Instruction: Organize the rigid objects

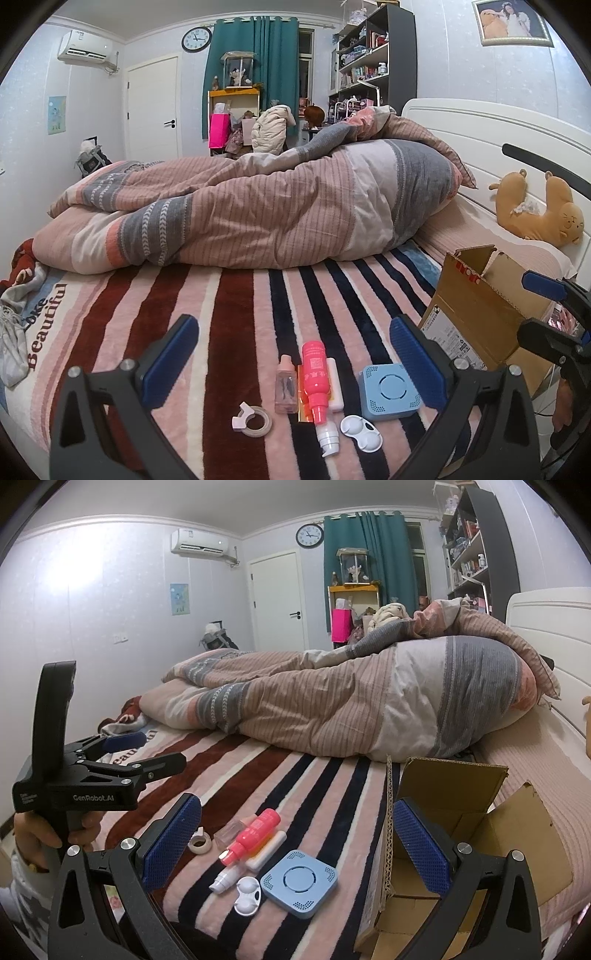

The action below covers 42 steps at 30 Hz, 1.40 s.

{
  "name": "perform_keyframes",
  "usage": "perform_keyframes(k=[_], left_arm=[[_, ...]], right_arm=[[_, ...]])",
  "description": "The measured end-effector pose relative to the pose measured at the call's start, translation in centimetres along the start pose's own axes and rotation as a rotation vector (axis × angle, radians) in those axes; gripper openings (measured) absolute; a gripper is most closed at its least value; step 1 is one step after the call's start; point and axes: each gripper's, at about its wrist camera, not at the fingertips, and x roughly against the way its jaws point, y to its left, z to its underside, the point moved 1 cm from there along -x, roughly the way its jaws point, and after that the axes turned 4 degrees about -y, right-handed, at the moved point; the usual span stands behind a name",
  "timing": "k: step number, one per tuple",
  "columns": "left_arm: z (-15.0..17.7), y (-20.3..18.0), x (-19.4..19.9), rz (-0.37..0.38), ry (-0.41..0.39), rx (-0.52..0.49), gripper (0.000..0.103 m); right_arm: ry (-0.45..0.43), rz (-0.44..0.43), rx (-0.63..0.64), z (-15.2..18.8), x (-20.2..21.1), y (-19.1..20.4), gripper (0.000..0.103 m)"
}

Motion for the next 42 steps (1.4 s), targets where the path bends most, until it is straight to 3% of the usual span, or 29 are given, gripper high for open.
perform_keyframes(k=[29,37,41,42], left_arm=[[0.2,0.1,0.0,0.008,-0.001,0.002,0.103],[0.5,1.4,-0.1,0.027,-0.016,0.001,0.103],[0.6,2.9,-0.3,0.033,-0.016,-0.005,0.103],[0.7,3.3,-0.5,0.037,-0.012,-0.006,0.103]], right_arm=[[-0.026,0.03,0.025,0.1,0.0,0.5,0.103],[0.002,0.075,0.029,-0.3,-0.4,1.7,0.103],[0.005,0.037,0.025,-0.7,-0.7,3.0,0.103],[0.005,0.035,0.038,-0.7,-0.9,3.6,0.097]])
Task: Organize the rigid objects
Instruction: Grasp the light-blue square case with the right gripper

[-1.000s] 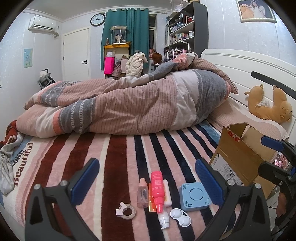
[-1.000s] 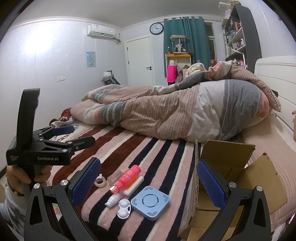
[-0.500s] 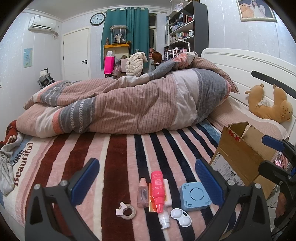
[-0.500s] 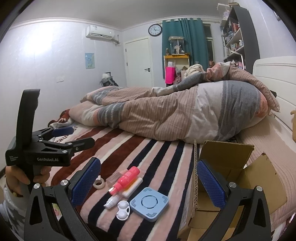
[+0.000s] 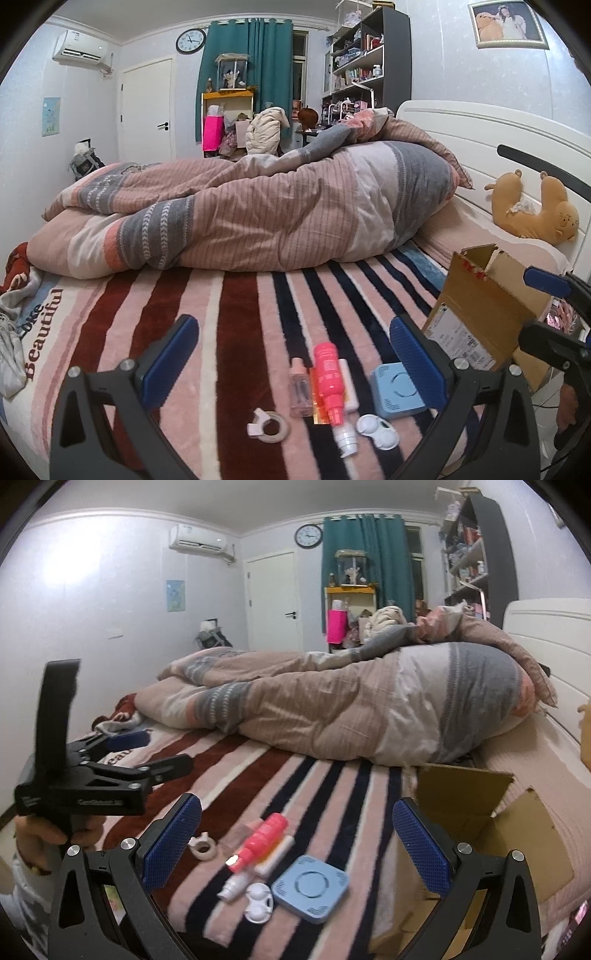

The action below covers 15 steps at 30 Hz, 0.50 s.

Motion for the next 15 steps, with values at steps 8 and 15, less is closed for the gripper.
perform_keyframes(k=[8,15], left_arm=[[1.3,3.3,-1.5,-0.032,0.045,-0.027,0.103],[2.8,4.9,-3.9,-0.03,0.101,-0.038,0.103]], right_arm=[[0.147,-0.078,-0.05,2.4,-5.2,3.5,0.055],[0.37,0.087,-0.146,7.9,-11.1,2.2,0.087]])
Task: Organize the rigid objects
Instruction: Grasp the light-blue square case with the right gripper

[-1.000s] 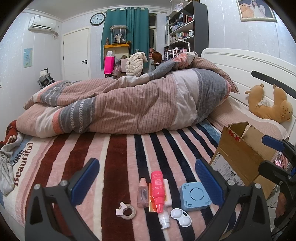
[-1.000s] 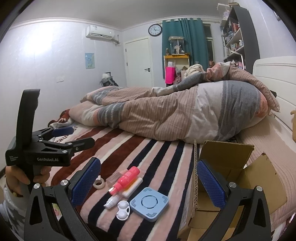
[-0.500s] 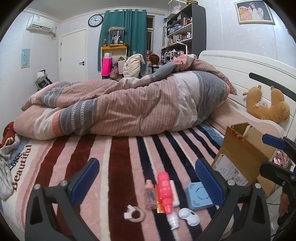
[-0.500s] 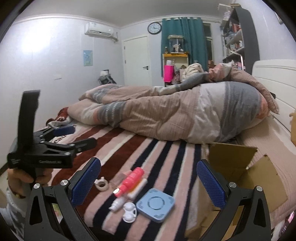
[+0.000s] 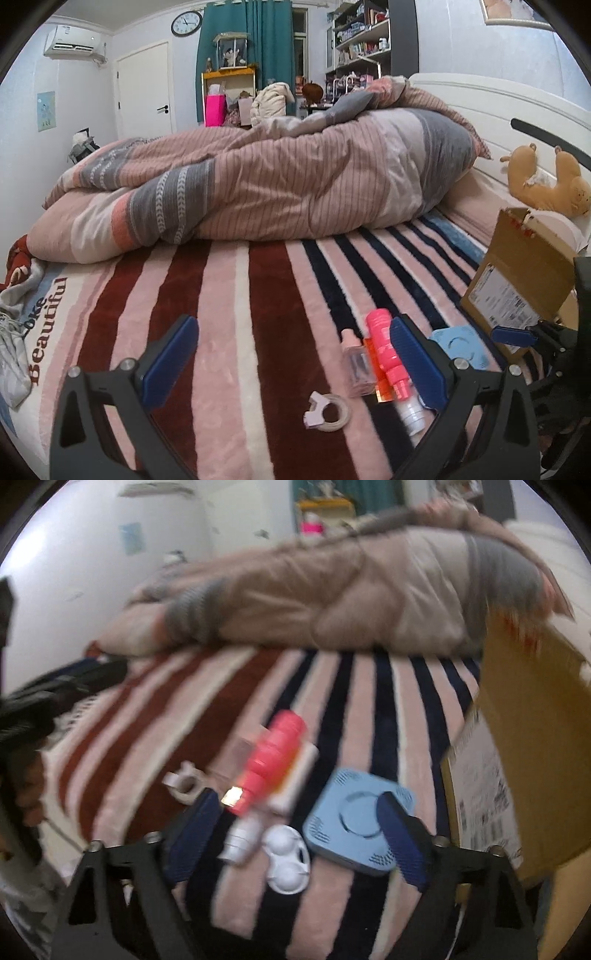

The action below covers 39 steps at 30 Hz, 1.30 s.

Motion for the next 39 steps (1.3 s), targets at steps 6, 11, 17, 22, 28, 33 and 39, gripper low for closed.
perform_keyframes(k=[6,11,17,22,28,33,39], left_arm=[[0.8,0.5,-2.0,0.03,0.036,-0.002,0.102],[1.1,0.8,-2.8,0.044,0.029,0.011,0.102],[1.4,1.1,-2.7,0.106,0.008,0.037,0.102],[1.3,0.7,-2.5,0.136,0.005,0.026,0.102],[1.5,0.5,-2.3,0.214,0.023,0.039,0.102],[1.1,-1.0,-2.3,0.34,0.047,0.045,0.102],[-0.4,-3.3,-0.9,0.514,0.061,0.08,0.102]], right_arm=[[0.114,0.09,-0.075,0.7,-4.0,-2.4,0.088],[0.11,0.16,-0.025,0.6,-5.8,-2.5,0.088],[0.154,0.171,-0.076,1.3,-6.2,-3.9,0.088],[0.112,0.166,0.017,0.2,-7.0,-3.2,0.081],[0.155,0.167,0.035,0.3,-7.0,-3.9,0.081],[0.202,0.158,0.084,0.8,-8.2,-3.8,0.08],[-0.042,0.068,0.148,-0.5,-2.1,-1.7,0.079]])
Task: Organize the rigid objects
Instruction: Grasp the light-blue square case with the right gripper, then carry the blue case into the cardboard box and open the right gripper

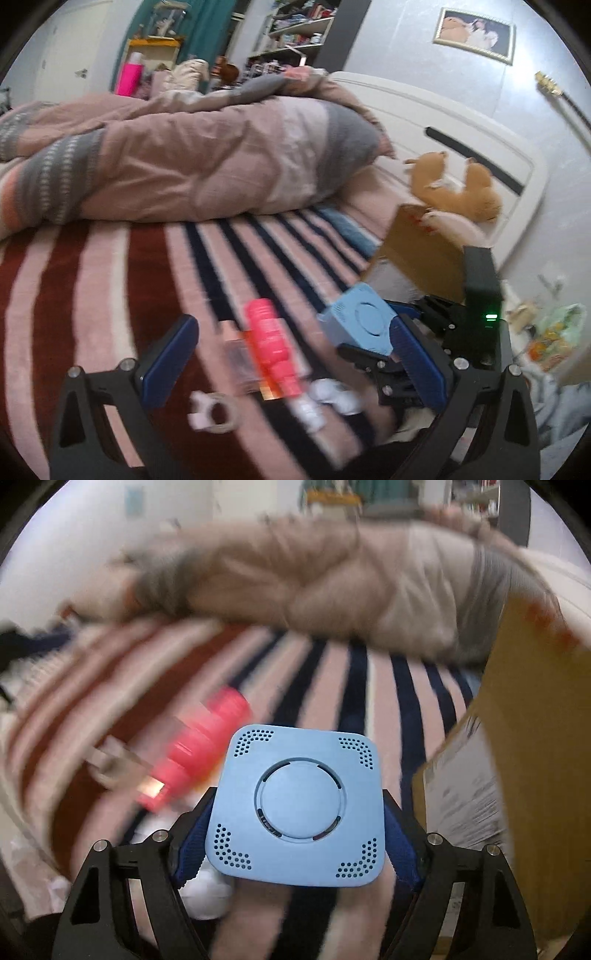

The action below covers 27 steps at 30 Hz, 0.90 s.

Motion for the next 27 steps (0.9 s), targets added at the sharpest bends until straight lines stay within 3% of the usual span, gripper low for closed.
perform_keyframes(k=[4,6,10,13,16,20,27], left_arm=[[-1.9,-3.7,0.1,0.143,-0.004,-0.005,0.1],[-3.1,-6.0,-0.1,0.193,-0.005,-0.015,0.089],[-5.2,-10.0,-0.6,0.286,0.004,-0.032,0.049],[-6.7,-13.5,-1.7,0.297,0.006,-0.077,0.039],[-7.5,-16.1,-3.6,0.314,0.034,-0.114,0.03],[-8.0,-20.2,-7.4,0.303,0.081,-0.198,0.03],[-7.7,-23.1,-14.1,0.274,0.221,-0.24,0.032]], right_arm=[[-0.179,-0.113,0.026,-1.7,5.6,0.6,0.079],[-0.264,-0.166,0.05,-2.4,8.5,0.4,0.079],[-0.371,-0.202,0.055,-3.5,12.4,-0.9,0.079],[-0.428,-0.182,0.042,-3.2,14.5,-3.3,0.079],[-0.435,-0.163,-0.002,-2.7,15.5,-6.6,0.078],[-0.408,-0.105,-0.056,-1.9,15.5,-11.1,0.078],[-0.273,-0.086,-0.168,-0.5,14.0,-17.2,0.078]])
